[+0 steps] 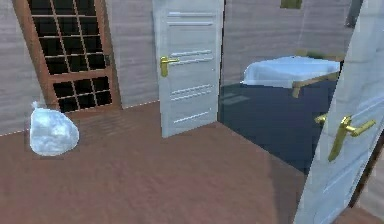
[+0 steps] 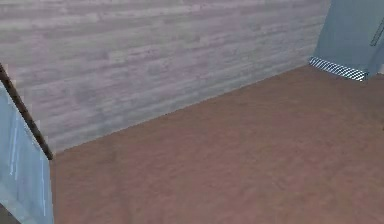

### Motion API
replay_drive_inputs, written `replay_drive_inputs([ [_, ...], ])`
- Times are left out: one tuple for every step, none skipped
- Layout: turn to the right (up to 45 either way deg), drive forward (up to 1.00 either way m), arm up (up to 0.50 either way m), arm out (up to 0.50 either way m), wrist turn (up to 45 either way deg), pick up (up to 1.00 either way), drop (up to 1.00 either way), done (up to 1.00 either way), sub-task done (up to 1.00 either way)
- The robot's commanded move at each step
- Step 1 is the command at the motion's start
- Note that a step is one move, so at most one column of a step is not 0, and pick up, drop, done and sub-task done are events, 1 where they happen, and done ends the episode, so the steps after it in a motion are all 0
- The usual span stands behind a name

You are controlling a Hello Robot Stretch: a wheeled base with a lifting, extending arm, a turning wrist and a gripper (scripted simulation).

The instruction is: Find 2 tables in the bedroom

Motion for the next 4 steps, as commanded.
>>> replay_drive_inputs([
  [0.0, 0.75, 0.00, 0.00, 0.0, 0.00, 0.00, 0.00, 0.00],
  [12.0, 0.00, 0.00, 0.00, 0.0, 0.00, 0.00, 0.00, 0.00],
  [0.0, 0.45, 0.00, 0.00, 0.0, 0.00, 0.00, 0.00, 0.00],
  [42.0, 0.00, 0.00, 0.00, 0.0, 0.00, 0.00, 0.00, 0.00],
])
